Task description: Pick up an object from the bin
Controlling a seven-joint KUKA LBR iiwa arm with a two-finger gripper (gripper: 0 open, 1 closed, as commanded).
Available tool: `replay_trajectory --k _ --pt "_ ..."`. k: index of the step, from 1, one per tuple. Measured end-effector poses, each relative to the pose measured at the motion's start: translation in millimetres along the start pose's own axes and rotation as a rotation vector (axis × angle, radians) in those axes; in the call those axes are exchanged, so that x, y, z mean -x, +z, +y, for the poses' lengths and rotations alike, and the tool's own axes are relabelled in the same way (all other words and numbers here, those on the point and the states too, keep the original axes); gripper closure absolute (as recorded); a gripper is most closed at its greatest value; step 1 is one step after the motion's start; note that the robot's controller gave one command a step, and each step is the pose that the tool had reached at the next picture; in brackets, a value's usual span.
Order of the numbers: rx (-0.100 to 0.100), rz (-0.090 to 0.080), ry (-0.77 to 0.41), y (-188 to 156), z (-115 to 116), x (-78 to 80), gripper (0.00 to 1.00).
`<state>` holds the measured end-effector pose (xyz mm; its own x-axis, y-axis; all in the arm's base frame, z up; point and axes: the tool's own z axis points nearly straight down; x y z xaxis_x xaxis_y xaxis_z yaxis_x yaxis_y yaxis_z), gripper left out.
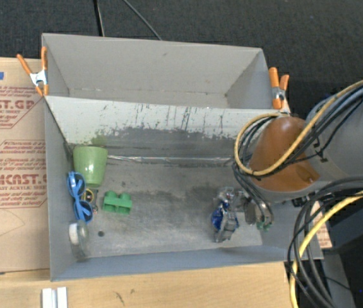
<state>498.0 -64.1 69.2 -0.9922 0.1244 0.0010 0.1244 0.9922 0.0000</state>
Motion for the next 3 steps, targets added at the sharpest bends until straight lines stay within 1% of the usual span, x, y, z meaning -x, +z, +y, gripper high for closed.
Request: replay_trajectory --k 1,2,3 --pt "0.001 -0.009 0.067 -152.5 10.1 -19.0 1.00" --pt "0.000 -0.002 0.067 -148.0 9.9 -19.9 0.00" --pt "-0.001 0.002 -0.092 -86.3 -30.4 -5.3 0.00"
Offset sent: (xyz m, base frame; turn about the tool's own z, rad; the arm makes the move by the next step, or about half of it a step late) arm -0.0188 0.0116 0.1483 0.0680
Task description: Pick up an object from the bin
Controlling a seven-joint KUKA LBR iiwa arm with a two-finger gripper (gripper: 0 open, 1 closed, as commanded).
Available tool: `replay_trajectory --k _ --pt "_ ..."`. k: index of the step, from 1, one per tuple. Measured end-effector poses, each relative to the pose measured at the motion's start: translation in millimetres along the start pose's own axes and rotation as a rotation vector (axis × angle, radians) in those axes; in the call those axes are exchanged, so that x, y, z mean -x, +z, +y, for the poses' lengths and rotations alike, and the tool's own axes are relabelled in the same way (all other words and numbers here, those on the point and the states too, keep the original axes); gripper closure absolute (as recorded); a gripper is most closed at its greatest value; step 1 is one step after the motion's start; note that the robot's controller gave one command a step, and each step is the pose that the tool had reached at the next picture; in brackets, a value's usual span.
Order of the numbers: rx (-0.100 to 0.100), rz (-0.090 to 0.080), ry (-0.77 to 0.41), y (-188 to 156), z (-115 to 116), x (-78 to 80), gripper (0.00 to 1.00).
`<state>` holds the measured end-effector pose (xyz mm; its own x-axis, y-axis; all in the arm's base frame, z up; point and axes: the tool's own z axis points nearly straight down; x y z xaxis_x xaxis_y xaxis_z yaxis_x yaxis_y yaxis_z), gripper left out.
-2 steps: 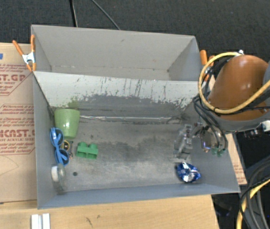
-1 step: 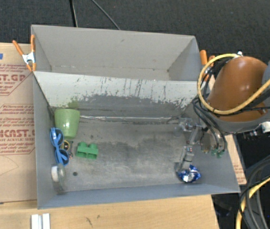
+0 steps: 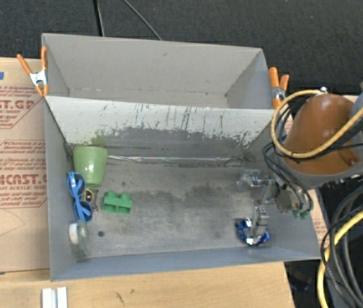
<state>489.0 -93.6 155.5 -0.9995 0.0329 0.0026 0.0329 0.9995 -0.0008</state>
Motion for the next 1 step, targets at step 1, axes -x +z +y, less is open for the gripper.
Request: replay_trajectory --k 1 --pt "-0.001 -0.015 -0.168 86.2 -45.9 -2.6 0.00"
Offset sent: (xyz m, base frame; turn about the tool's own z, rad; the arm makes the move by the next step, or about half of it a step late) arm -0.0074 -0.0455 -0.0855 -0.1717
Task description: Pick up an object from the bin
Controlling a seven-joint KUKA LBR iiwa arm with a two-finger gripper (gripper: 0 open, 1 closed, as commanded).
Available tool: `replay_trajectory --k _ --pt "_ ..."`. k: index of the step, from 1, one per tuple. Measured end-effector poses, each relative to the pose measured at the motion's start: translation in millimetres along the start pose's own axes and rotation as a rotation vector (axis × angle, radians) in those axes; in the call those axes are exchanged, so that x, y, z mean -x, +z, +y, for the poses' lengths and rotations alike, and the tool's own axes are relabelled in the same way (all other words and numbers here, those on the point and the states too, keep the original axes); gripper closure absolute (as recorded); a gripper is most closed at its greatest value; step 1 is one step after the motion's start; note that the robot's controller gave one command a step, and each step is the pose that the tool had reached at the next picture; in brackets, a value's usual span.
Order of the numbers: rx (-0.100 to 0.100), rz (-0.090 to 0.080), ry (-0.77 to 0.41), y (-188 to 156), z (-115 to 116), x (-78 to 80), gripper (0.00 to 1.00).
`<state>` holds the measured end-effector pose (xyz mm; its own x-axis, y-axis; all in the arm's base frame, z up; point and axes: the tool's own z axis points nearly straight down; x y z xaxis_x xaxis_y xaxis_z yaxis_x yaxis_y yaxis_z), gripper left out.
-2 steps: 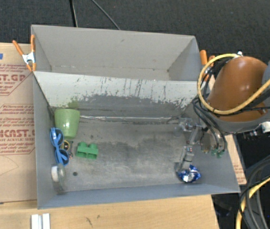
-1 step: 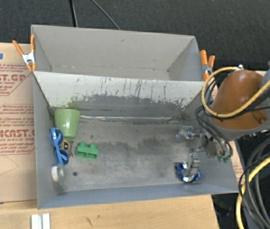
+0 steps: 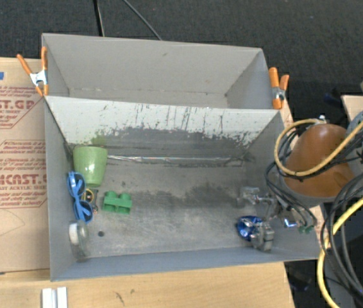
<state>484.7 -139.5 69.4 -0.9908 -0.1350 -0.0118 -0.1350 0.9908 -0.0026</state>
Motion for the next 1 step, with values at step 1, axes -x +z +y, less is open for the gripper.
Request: replay_trajectory --k 1 --pt "0.002 0.006 -0.003 -2.0 1.3 -0.8 1.00"
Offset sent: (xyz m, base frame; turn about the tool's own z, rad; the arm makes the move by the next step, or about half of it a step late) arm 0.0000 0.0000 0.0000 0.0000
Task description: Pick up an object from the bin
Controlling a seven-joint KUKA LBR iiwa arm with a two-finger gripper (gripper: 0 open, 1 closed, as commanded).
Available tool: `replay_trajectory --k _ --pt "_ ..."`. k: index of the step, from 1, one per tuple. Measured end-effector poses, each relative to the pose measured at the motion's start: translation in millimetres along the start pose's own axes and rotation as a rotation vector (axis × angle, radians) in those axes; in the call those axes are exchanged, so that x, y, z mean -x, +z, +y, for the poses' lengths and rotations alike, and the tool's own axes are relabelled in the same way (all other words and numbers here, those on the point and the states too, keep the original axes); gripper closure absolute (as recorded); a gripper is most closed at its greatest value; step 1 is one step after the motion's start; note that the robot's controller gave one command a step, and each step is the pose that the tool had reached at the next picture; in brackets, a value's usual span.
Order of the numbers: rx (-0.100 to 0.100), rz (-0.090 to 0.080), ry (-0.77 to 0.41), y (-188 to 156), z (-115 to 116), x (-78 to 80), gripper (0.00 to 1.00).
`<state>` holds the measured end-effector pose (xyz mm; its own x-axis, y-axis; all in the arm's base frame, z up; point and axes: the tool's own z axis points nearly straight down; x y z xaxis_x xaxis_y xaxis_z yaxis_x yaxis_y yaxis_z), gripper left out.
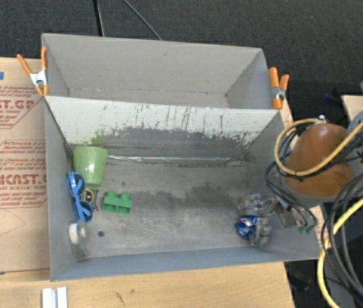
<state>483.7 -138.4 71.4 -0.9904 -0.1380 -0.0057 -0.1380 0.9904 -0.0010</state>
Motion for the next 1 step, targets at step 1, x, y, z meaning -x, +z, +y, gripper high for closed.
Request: replay_trajectory --k 1 --pt "-0.002 -0.002 -0.356 -156.3 8.3 11.1 1.00"
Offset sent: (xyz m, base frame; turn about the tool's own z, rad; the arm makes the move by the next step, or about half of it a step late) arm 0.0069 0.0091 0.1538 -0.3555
